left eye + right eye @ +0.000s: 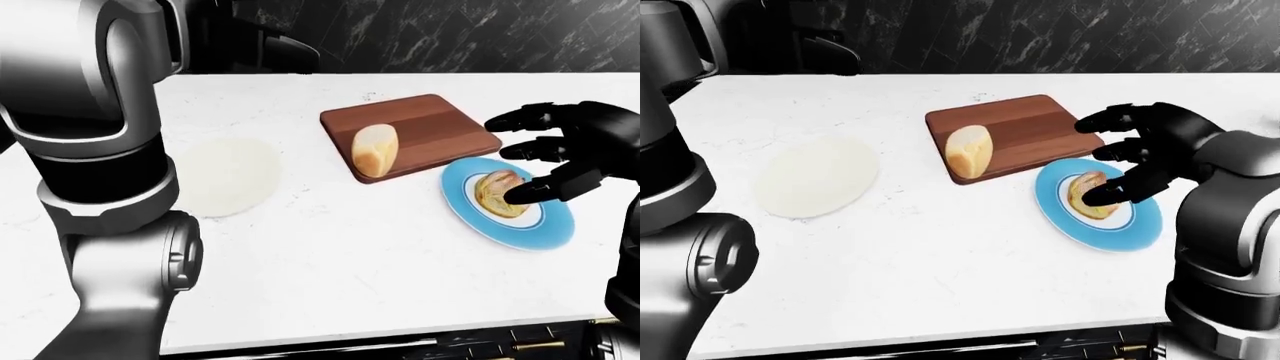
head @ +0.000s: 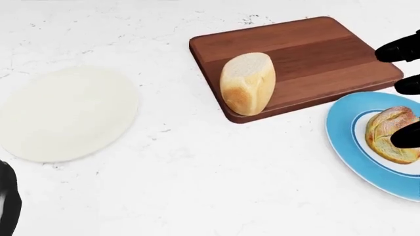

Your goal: Place all breads on the cutting board.

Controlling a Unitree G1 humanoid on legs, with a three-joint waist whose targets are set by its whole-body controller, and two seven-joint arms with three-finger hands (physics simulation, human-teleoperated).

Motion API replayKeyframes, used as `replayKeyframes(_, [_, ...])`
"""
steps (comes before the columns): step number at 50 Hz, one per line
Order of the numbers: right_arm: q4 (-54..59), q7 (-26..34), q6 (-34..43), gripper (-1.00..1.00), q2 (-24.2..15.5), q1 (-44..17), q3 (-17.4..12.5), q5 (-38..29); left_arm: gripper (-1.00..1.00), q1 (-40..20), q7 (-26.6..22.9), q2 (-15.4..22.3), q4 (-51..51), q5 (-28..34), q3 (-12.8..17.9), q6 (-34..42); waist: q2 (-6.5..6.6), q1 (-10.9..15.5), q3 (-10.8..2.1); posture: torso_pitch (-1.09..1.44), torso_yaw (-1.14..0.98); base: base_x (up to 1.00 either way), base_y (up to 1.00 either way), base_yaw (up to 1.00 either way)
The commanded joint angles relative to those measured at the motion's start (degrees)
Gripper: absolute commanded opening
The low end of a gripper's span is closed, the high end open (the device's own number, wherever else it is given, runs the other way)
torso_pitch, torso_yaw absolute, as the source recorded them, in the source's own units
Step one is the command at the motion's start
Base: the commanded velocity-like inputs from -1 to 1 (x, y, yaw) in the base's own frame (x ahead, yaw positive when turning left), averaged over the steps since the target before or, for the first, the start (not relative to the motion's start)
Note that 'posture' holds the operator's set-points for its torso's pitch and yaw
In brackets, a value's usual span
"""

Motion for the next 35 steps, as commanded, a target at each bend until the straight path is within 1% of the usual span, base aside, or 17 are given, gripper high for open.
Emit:
replayKeyframes(1, [-1.0,-1.6,-1.4,0.48,-0.5,-1.1,-0.9,0.1,1.0,-2.1,0.4,0.1,-0.6,0.0,0.4,-2.2,-0.27,0.0,-1.54,0.0,0.0,0.0,0.0,0.0])
replayKeyframes(9, [0.0,-3.1,-2.7,0.47,0.5,-0.2,-0.4,0.2,1.0,-1.0,0.6,0.2,-2.0,-0.5,0.6,-1.6,-0.26,0.0,-1.67,0.0,0.0,0.0,0.0,0.0])
replayKeyframes(14, [-0.4,-2.8,-2.2,0.47,0.7,-0.3,0.0,-0.1,1.0,-0.8,0.8,0.2,-1.9,-0.9,0.6,-1.9,-0.21,0.0,-1.69,0.0,0.0,0.0,0.0,0.0])
replayKeyframes(18, [0.0,-3.3,-3.1,0.49,1.0,0.3,-0.3,0.1,1.0,-1.0,1.0,0.3,-2.2,-1.1,0.7,-1.4,-0.2,0.0,-1.69,0.0,0.0,0.0,0.0,0.0])
replayKeyframes(25, [1.1,-3.5,-4.2,0.5,0.2,0.4,-0.8,0.1,1.0,-1.1,1.3,0.2,-1.6,-1.6,0.8,-1.9,-0.26,0.0,-1.68,0.0,0.0,0.0,0.0,0.0])
replayKeyframes(35, [2.5,-5.1,-6.1,0.53,0.3,1.4,-1.5,0.6,1.0,-0.7,1.8,0.1,-2.6,-2.2,1.1,-1.1,-0.32,0.0,-1.73,0.0,0.0,0.0,0.0,0.0])
